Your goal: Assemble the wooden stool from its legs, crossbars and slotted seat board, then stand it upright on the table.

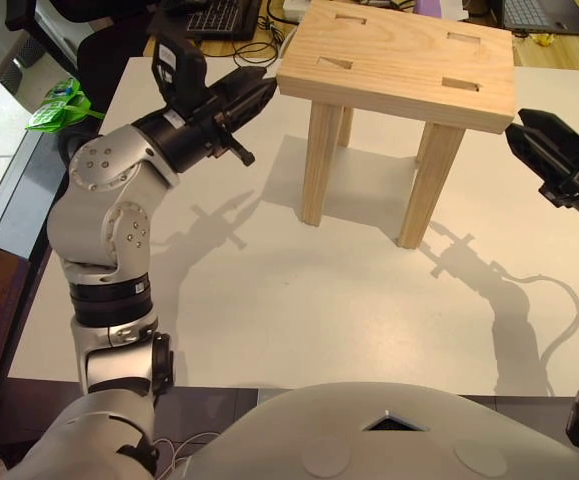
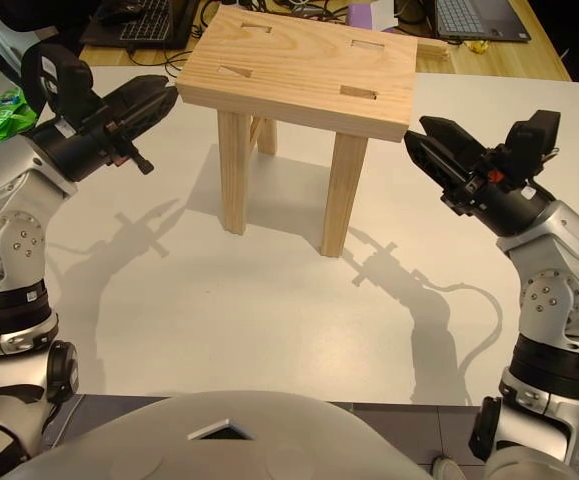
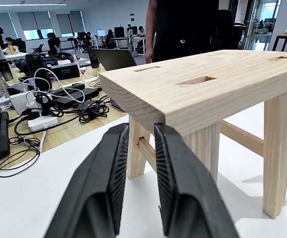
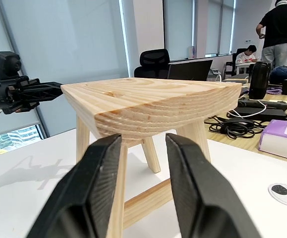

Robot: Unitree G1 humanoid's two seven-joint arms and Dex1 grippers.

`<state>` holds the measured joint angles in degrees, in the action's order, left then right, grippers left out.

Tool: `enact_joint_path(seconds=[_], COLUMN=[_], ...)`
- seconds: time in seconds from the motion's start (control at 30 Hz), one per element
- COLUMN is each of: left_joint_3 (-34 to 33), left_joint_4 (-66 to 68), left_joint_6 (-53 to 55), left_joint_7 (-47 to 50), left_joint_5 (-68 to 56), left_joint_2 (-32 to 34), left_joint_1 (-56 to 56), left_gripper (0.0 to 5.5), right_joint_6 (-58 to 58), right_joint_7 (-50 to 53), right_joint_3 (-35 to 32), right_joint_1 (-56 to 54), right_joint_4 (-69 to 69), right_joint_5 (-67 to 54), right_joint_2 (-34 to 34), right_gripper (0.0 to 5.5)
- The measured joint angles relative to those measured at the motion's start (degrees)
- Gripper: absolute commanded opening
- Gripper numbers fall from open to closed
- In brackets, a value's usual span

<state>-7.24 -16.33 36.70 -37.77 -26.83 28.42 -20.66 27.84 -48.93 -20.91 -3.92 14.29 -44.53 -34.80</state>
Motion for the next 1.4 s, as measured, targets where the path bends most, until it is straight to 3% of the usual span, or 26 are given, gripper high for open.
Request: enact_joint_path(seconds=[0.4,0.53,0.87,1.4], left_joint_3=[-4.3,-6.0,-3.2,-3.3], left_joint_4=[5.3,12.0,18.4,19.9], left_joint_6=[-10.0,-18.6,-33.6,-36.3], left_joint_7=[3.1,8.5,16.6,19.6], left_joint_5=[1.5,4.9,9.2,10.5], left_joint_2=[-0.5,-4.8,-18.3,-18.9], left_joint_1=[4.0,6.2,16.4,17.9], left_gripper=[0.93,0.93,0.93,0.93], right_joint_6=[-3.3,-8.5,-28.0,-33.4], right_joint_7=[0.6,4.7,17.6,20.5], right_joint_3=[-3.7,-3.7,-2.4,-2.3], right_joint_1=[3.8,4.1,5.2,3.8], right_joint_4=[-3.9,-10.8,-34.5,-39.0], right_joint_5=[2.1,6.6,20.7,21.9], right_joint_2=[0.2,3.9,15.3,16.6], right_gripper=[1.66,1.66,1.66,1.66])
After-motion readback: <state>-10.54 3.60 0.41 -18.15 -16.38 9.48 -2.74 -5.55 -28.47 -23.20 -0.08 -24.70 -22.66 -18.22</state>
